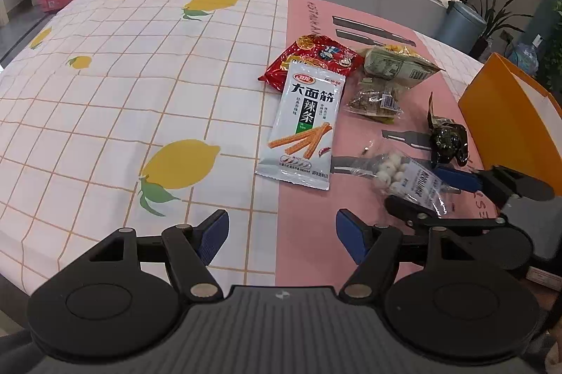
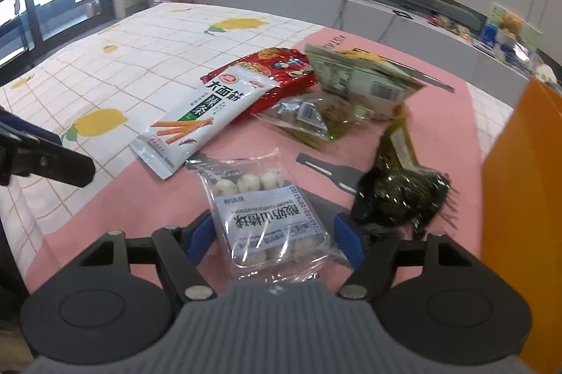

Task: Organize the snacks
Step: 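Grasp the clear box of white hawthorn balls with the right tool, then grasp the white spicy strip packet with the left tool while the right tool lifts the hawthorn box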

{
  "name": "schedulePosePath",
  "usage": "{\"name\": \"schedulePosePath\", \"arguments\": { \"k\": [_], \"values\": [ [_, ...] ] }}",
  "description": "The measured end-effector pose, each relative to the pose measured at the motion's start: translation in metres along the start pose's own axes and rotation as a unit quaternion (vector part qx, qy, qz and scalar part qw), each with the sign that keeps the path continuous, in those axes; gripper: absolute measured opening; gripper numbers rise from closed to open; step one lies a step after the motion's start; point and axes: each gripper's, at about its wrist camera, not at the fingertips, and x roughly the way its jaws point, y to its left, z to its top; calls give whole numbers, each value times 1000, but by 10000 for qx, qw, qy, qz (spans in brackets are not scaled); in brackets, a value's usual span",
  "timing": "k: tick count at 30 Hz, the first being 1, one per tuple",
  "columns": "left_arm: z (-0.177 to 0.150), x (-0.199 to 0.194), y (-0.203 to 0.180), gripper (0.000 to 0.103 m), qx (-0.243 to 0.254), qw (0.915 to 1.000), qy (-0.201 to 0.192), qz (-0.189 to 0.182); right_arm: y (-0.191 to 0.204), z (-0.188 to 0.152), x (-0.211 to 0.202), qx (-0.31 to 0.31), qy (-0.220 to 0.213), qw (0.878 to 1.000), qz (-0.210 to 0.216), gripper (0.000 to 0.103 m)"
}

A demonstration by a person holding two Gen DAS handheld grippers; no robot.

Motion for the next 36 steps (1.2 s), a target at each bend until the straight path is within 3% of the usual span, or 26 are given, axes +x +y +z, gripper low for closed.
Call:
{"name": "schedulePosePath", "arguments": {
  "k": [10, 17, 23, 24, 28, 33, 36],
  "values": [
    [0, -3, -16, 82, 399, 9986, -335, -26, -8, -20, -48, 442, -127, 9983, -345, 70],
    [12, 4, -30, 82, 586, 9964, -592, -175, -18, -18, -42, 639, -52, 9971, -411, 69],
    [28, 25, -40, 82, 910, 9945, -511, -20, -9, -18, -32, 384, 186, 9977, -518, 69],
    [33, 30, -40, 82, 929, 9945, -481, 3, -7, -18, -31, 324, 233, 9976, -566, 64],
    [54, 46, -42, 82, 982, 9946, -321, -99, -6, -21, -24, 229, 372, 9972, -609, 63],
    [70, 68, -45, 82, 1219, 9916, -357, 238, -6, -22, -21, 162, 382, 9975, -573, 64],
    [72, 86, -41, 83, 1225, 9919, -11, 322, -13, -19, -19, 471, 442, 9973, -358, 69]
  ]
}}
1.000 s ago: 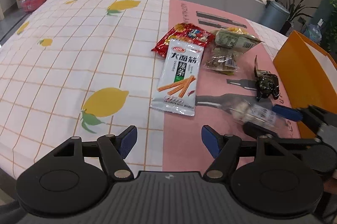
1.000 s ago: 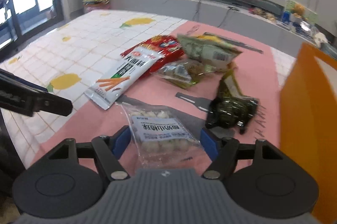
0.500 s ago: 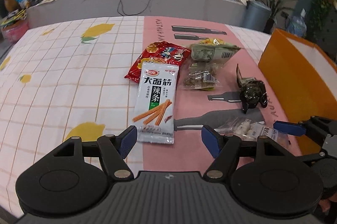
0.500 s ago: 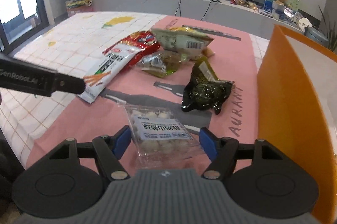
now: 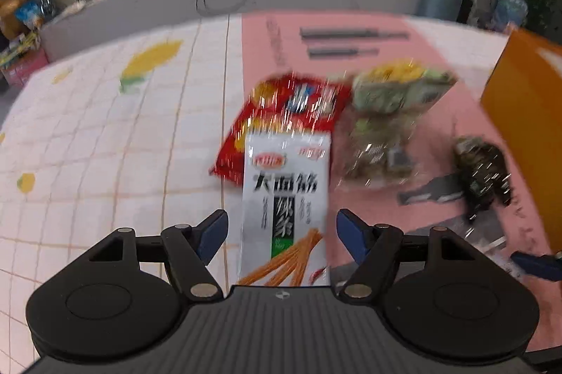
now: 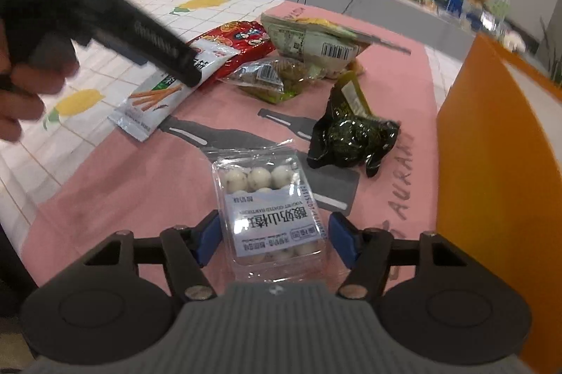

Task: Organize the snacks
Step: 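Grasp the white spicy strip packet with the left tool while the right tool lifts the hawthorn box, then lower the hawthorn box into the orange box and open the right tool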

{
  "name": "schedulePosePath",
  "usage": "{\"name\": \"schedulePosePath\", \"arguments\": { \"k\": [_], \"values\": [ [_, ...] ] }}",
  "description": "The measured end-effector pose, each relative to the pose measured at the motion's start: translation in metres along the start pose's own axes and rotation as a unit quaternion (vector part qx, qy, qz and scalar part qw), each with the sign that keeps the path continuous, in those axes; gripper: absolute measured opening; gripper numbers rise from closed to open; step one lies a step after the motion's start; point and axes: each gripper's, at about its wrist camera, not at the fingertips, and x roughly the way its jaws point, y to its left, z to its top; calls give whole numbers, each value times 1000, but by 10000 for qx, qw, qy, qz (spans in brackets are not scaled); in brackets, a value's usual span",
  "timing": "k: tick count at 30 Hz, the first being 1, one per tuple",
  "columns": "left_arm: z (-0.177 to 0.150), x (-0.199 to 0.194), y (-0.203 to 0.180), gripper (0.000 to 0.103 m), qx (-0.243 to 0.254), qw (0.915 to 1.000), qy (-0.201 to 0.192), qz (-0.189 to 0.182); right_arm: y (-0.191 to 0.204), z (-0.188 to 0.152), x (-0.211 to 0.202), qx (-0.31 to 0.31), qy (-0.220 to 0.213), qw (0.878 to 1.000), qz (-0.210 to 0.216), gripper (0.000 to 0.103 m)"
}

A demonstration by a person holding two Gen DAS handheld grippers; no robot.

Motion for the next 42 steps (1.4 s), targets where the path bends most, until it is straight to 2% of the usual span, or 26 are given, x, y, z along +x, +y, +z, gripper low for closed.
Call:
{"name": "schedulePosePath", "arguments": {
  "k": [3, 5, 6, 7, 9, 17, 24, 31, 34, 36, 39, 42],
  "values": [
    [-5, 10, 4, 86, -158, 9997, 176, -58, -6, 1, 5, 198, -9, 9996, 205, 80],
    [-7, 10, 4, 86, -125, 9998, 134, -37, -5, 2, 9, 117, -61, 9997, 184, 80],
    [-8, 10, 5, 84, -160, 9998, 113, -52, -4, 2, 9, 59, -94, 9998, 146, 72],
    [-9, 9, 6, 73, -228, 9997, 84, -65, -3, 3, 8, -8, -146, 9998, 137, 64],
    [-13, 5, 10, 58, -438, 9990, -49, -55, -2, 4, 7, -31, -144, 9998, 107, 59],
    [-16, -8, 16, 56, -694, 9969, -19, -372, 1, 5, -4, -39, -333, 9993, 157, 57],
    [-23, -43, 18, 56, -777, 9949, -319, -565, 0, 16, -42, 27, -814, 9959, 383, 57],
    [-15, -85, 1, 56, -796, 9877, -786, -1096, -33, 33, -114, 865, -1614, 9814, 569, 57],
    [-10, -101, -15, 56, -701, 9834, -1012, -1334, -48, 37, -146, 1019, -1934, 9749, 425, 58],
    [-7, -106, -27, 56, -603, 9825, -1121, -1360, -59, 38, -163, 1133, -2014, 9728, 161, 58],
    [-3, -109, -43, 56, -542, 9798, -1159, -1535, -80, 36, -173, 1291, -2025, 9702, -311, 58],
    [3, -109, -58, 56, -469, 9763, -1195, -1743, -104, 29, -166, 1527, -1826, 9677, -826, 58]
  ]
}}
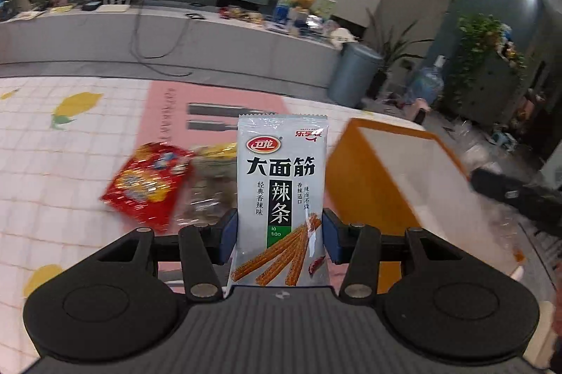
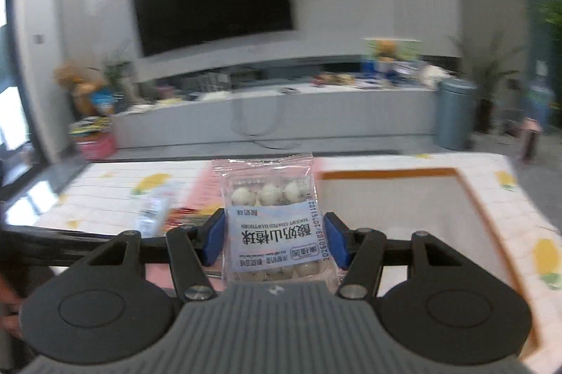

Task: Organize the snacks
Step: 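Lower the hawthorn box into the orange box and open the right tool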

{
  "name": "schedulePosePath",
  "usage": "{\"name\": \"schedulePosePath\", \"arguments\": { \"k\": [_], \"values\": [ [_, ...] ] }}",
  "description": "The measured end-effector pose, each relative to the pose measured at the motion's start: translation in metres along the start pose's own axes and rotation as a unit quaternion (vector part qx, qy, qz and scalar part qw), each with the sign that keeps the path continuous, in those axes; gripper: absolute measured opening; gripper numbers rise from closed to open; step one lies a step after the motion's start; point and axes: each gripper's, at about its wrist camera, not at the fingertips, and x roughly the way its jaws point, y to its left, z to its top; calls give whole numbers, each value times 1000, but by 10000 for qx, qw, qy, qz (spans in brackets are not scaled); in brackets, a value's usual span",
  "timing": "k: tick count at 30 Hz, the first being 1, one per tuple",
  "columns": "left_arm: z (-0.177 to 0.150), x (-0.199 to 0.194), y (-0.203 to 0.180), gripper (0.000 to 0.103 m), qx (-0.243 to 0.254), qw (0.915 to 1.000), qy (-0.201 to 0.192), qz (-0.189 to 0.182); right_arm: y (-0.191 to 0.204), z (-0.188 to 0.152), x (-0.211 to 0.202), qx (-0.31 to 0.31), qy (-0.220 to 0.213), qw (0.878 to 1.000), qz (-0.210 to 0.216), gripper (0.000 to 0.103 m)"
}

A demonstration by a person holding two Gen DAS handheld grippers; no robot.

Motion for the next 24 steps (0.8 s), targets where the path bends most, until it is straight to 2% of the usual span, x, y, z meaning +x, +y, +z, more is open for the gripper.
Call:
{"name": "schedulePosePath", "arguments": {
  "k": [3, 9, 15, 20, 24],
  "values": [
    [2, 8, -10, 56, 18, 9999, 8, -138, -24, -7, 20, 167, 283, 9988, -356, 58],
    [4, 20, -14, 56, -54, 9994, 116, -316, -58, -16, 57, 282, 875, 9937, -647, 58],
    [-3, 17, -14, 56, -3, 9994, 143, -310, -78, -13, 76, 651, 1005, 9904, -691, 58],
    [-6, 17, -15, 56, -32, 9993, 196, -305, -79, -18, 92, 680, 1152, 9873, -853, 58],
    [-7, 18, -17, 56, -19, 9993, 225, -310, -81, -20, 101, 920, 1178, 9863, -703, 58]
  ]
}}
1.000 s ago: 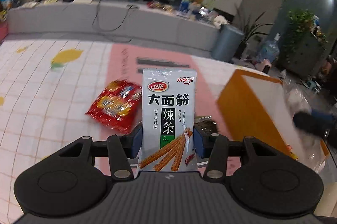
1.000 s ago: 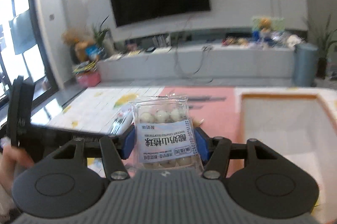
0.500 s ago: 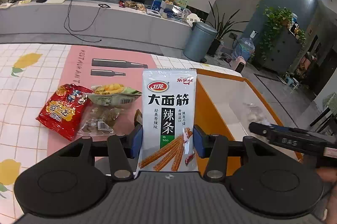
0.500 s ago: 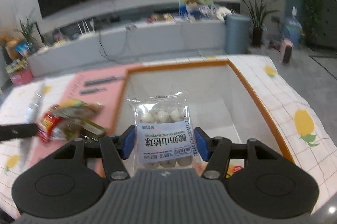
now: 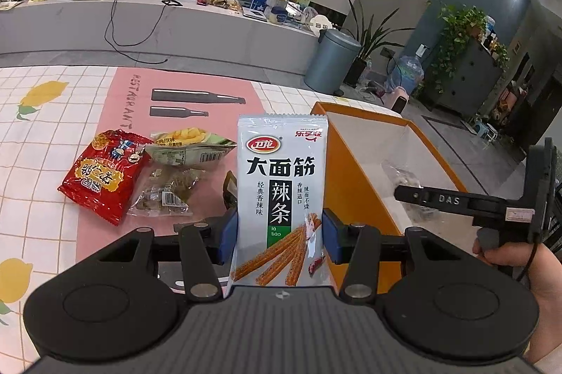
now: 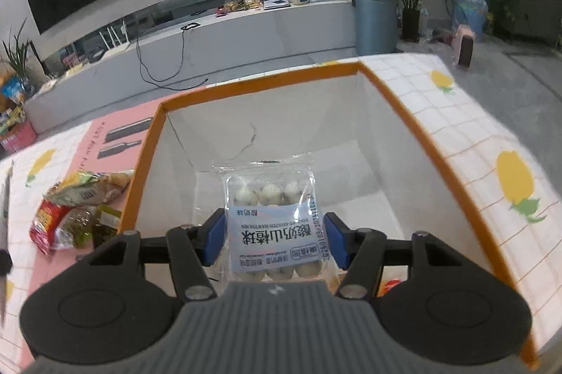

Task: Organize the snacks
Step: 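Lower the hawthorn box into the orange box and open the right tool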

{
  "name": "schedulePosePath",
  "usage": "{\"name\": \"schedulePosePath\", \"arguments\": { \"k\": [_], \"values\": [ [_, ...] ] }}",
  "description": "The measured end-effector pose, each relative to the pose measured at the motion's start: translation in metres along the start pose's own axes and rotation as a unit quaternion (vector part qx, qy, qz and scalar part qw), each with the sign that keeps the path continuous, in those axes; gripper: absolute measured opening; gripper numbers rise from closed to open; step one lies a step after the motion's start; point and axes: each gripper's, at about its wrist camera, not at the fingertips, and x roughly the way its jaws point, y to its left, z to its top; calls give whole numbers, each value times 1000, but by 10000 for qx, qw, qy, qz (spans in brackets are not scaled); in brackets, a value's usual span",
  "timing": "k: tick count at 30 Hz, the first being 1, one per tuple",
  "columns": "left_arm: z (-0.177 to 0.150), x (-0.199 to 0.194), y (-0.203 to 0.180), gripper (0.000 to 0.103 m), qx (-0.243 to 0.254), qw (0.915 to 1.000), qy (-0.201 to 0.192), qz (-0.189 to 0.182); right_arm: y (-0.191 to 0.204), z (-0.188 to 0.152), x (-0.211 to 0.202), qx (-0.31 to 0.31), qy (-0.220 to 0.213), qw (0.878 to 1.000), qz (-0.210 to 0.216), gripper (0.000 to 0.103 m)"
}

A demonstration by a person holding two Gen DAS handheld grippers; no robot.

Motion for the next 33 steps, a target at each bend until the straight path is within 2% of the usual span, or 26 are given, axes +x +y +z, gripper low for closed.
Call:
{"name": "schedulePosePath", "arguments": {
  "k": [7, 8, 11, 12, 20, 27, 33],
  "values": [
    [-1, 1, -4, 56, 55, 10000, 28, -20, 11, 0, 1, -246, 39, 9997, 7, 63],
    [-1, 2, -4, 56, 59, 10000, 35, -23, 10, 0, 1, -231, 29, 9997, 44, 66],
    [-1, 2, -5, 56, 103, 9999, 40, -29, 6, 1, -6, -73, -70, 9999, 108, 85],
    [-1, 0, -6, 56, 129, 9999, 29, -30, 4, 1, -8, -2, -89, 9999, 133, 87],
    [1, -18, -30, 56, 173, 9994, 36, -310, -22, 5, -52, 733, -645, 9940, 483, 89],
    [9, -26, -79, 56, 430, 9980, -87, -462, -29, 5, -80, 475, -924, 9940, 349, 90],
    [19, -8, -115, 56, 506, 9972, 76, -542, -48, 4, -91, 739, -1020, 9916, 307, 90]
  ]
}}
